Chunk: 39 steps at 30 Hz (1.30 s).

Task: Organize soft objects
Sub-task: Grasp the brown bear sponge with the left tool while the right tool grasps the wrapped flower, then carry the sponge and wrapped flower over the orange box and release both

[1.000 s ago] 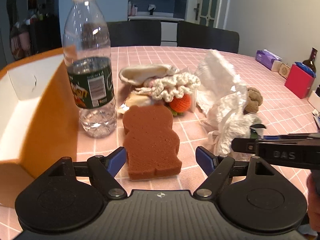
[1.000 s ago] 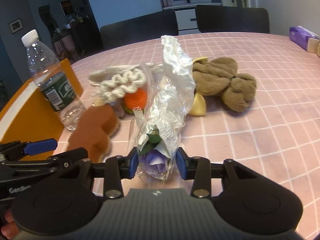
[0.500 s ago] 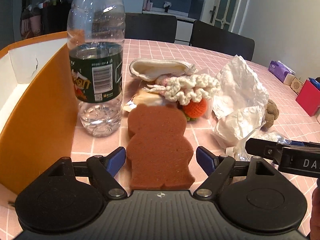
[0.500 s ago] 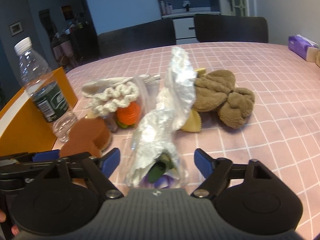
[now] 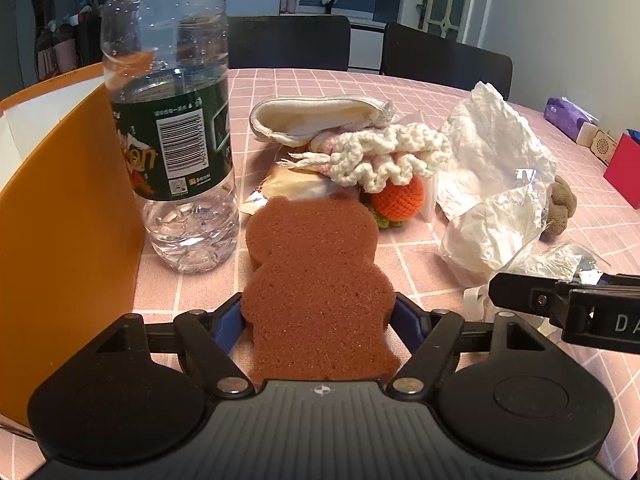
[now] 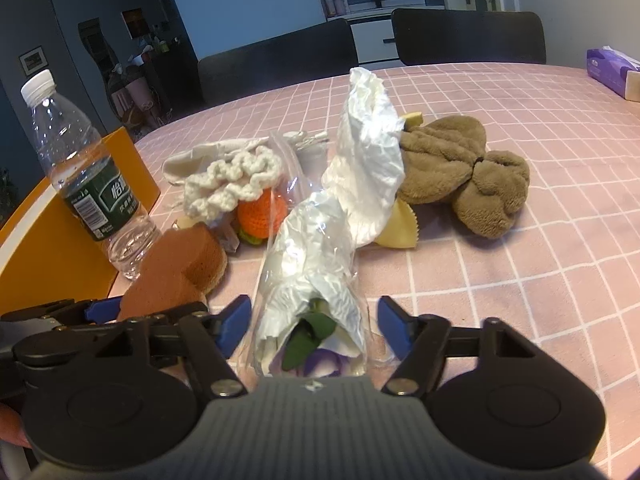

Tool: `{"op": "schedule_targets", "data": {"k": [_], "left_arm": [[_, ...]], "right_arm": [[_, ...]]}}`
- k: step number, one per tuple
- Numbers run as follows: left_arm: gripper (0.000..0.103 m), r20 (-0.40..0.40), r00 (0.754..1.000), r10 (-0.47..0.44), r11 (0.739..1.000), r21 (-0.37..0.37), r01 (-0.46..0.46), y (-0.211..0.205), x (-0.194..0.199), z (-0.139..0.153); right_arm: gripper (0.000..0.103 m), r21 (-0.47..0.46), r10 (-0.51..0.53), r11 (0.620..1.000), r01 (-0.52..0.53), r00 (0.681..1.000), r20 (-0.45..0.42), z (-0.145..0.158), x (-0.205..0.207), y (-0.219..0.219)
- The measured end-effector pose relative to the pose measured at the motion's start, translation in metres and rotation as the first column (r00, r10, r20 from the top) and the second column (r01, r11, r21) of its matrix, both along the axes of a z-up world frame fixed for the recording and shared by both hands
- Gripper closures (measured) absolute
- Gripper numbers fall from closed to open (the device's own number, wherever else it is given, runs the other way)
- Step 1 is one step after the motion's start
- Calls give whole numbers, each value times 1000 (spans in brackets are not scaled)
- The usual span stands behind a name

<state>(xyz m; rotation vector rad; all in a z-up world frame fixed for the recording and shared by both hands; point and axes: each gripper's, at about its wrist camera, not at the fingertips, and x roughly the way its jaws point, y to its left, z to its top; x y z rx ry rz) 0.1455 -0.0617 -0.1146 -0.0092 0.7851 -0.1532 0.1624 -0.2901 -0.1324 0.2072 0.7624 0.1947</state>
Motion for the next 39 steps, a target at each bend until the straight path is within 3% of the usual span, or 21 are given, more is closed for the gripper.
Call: {"op": "schedule_targets", "data": {"k": [7,24,32,39], "left_arm": [[21,15,1000,-13,1000,9,13,0,-9,7],[21,175,984,-15,998,-56,25,27,-100,88],[21,298,955,-3,999,-35,14,52,-136,129],[21,367,930,27,999,19,-37,91,-149,161]], "right_arm": [[62,-39,21,999,-20,999,24,4,-5,7],[63,-55,100,994,-91,975,196,81,-80,18],[63,-60,176,984,-166,937,301,119,-114,44],[63,-92,304,952,-292,875,377,152,-124,88]]}}
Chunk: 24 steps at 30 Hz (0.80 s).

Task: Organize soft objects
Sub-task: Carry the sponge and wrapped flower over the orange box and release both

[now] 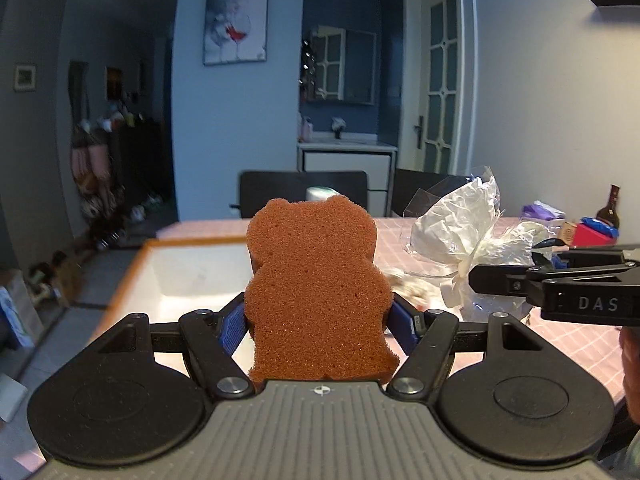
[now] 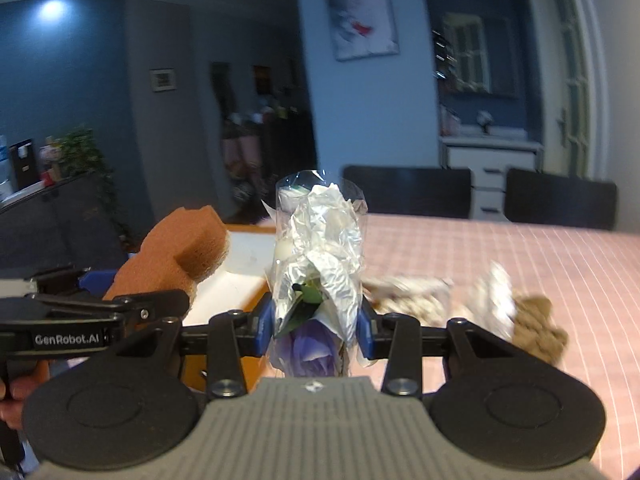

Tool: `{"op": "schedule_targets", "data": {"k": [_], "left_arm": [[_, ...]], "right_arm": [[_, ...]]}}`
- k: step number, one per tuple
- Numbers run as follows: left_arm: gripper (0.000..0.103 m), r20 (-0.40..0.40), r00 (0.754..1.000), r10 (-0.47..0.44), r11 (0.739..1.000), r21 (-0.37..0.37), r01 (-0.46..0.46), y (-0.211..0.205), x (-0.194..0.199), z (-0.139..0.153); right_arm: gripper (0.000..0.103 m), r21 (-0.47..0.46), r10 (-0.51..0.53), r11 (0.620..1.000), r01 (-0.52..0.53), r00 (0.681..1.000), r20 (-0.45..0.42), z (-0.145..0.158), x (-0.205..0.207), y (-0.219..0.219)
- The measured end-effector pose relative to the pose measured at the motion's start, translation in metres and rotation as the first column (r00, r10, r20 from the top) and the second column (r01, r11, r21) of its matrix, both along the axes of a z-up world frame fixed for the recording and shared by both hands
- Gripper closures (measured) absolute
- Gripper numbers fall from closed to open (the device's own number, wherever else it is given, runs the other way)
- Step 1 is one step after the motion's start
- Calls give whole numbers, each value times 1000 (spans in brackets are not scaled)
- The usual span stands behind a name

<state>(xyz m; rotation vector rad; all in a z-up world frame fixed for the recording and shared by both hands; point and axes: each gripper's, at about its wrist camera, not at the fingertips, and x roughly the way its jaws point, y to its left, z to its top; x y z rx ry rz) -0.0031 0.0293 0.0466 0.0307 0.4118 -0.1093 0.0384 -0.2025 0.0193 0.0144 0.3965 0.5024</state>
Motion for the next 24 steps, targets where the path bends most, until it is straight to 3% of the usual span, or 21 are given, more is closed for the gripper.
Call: {"op": "schedule_targets", "data": {"k": [8,14,16,21,24], "left_arm": [[21,0,998,64,992,113,-63,32,30,22],[21,-144,989,25,989,148,-4,65,75,18],[21,-194,980,35,980,199,4,73,91,9],[21,-299,954,33,971,237,40,84,134,-9],[21,-349,937,21,951,297,89,85,157,-23]], "right_arm": [[63,-67,147,987,-143,988,47,24,17,75],[63,-161,210,964,-213,977,-38,26,71,130],[63,-200,217,953,-229,973,-81,25,89,150],[63,-350,181,911,-218,974,-135,9,142,199],[63,-403,174,884,-236,967,-184,-5,172,218]]}}
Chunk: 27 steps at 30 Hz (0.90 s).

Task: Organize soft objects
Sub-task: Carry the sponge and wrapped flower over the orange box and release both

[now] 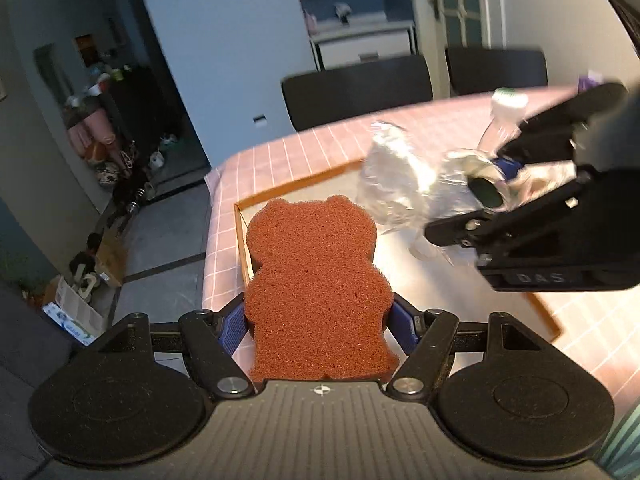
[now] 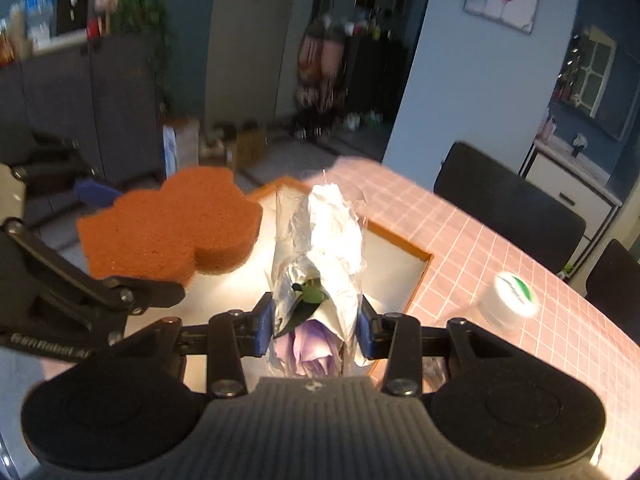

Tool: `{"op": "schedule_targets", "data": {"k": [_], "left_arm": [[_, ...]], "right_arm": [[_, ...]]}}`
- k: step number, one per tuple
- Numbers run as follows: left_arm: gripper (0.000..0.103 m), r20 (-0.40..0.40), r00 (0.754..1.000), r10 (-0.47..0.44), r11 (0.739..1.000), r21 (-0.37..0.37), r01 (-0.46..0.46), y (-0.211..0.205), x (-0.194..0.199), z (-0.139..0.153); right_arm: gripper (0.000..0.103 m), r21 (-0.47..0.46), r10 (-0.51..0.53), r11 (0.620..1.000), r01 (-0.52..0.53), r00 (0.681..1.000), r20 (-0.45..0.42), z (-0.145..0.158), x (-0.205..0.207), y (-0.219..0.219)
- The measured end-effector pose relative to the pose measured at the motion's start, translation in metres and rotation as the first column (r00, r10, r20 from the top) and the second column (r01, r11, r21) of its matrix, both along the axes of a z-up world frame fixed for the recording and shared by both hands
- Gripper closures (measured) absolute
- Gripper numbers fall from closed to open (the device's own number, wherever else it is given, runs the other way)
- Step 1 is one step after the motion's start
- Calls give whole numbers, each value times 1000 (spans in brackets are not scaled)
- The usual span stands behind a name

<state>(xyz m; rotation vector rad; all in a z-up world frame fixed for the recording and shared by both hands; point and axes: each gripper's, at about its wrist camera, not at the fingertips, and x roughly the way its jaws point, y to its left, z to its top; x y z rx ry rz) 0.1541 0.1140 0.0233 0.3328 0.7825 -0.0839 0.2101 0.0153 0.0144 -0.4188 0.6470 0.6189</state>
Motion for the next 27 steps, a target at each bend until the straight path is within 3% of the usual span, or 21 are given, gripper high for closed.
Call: {"op": "schedule_targets", "data": {"k": [7,16,27], "left_arm": [[21,-65,994,-87,980,171,97,10,29,-35],[20,-122,979,-164,964,193,185,13,51,-55],[19,-124,977,-173,959,204,196,14,63,-60]], "right_arm": [[63,-163,50,986,-46,999,18,-16,42,36],[62,-240,25,970,-24,1000,0,-38,81,53],[60,-277,-23,961,10,999,-42,-59,111,75]]}}
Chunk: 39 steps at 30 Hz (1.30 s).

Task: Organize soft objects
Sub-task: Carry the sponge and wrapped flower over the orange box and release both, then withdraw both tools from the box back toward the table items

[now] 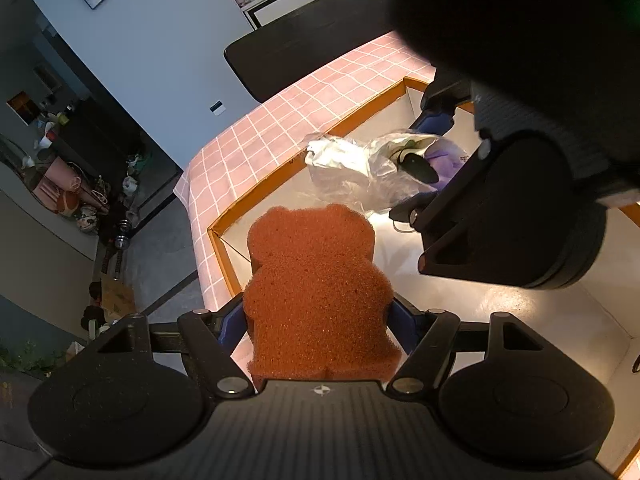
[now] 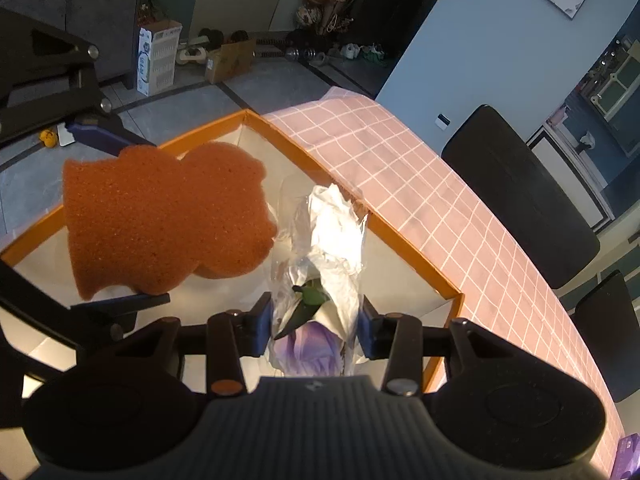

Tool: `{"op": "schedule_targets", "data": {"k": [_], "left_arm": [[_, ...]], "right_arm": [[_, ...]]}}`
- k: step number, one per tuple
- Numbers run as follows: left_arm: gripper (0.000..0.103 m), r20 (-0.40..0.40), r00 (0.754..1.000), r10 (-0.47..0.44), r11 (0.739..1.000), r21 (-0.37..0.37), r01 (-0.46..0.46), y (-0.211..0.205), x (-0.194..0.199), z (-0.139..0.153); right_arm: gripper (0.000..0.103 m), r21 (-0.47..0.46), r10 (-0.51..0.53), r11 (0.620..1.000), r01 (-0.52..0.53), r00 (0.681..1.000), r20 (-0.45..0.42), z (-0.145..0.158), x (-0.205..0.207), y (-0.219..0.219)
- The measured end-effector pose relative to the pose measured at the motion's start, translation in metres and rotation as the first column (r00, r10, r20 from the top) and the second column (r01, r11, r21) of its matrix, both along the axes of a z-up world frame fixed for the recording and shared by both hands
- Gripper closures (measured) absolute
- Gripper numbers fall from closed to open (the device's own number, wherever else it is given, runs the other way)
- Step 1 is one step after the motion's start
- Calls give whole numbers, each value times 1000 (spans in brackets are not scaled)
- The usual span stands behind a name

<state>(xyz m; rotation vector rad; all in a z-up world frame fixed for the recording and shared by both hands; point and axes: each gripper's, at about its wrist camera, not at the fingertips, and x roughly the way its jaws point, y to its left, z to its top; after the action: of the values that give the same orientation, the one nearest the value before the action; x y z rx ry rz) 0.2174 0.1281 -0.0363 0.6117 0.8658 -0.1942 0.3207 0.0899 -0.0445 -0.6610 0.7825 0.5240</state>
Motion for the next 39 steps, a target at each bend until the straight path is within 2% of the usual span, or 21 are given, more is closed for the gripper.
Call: {"op": "schedule_targets", "data": {"k": [3,5,8,14,19,25,34,39], "left_arm": [[19,0,1000,-16,1000,16,16,-2,0,-3],[15,10,1000,-14,1000,22,14,-3,0,-3],[13,16,1000,-16,1000,7,16,-3,0,-2],[8,17,1000,-4,1000,-19,5,-1,-1,0],[8,20,1000,21,998,-59,-20,3,-2,7],[11,59,998,10,997,-82,-5,1,-17,23],[19,125,992,18,992,-123,-2,-4,-56,51],[21,201,978,57,979,-205,-15,-6,-84,63]], "right_arm": [[60,-9,-4,1000,4,1000,-5,-3,3,0],[58,-5,-8,1000,7,1000,-11,-5,3,1],[54,-5,-5,1000,4,1000,-13,-6,6,2],[41,4,0,1000,0,1000,-7,-5,7,3],[37,9,-2,1000,2,1000,4,1,5,2],[35,40,-14,999,13,1000,19,19,-3,-2],[33,200,24,979,-29,999,25,69,-47,-28],[34,354,60,932,-82,995,74,100,-94,-58]]}}
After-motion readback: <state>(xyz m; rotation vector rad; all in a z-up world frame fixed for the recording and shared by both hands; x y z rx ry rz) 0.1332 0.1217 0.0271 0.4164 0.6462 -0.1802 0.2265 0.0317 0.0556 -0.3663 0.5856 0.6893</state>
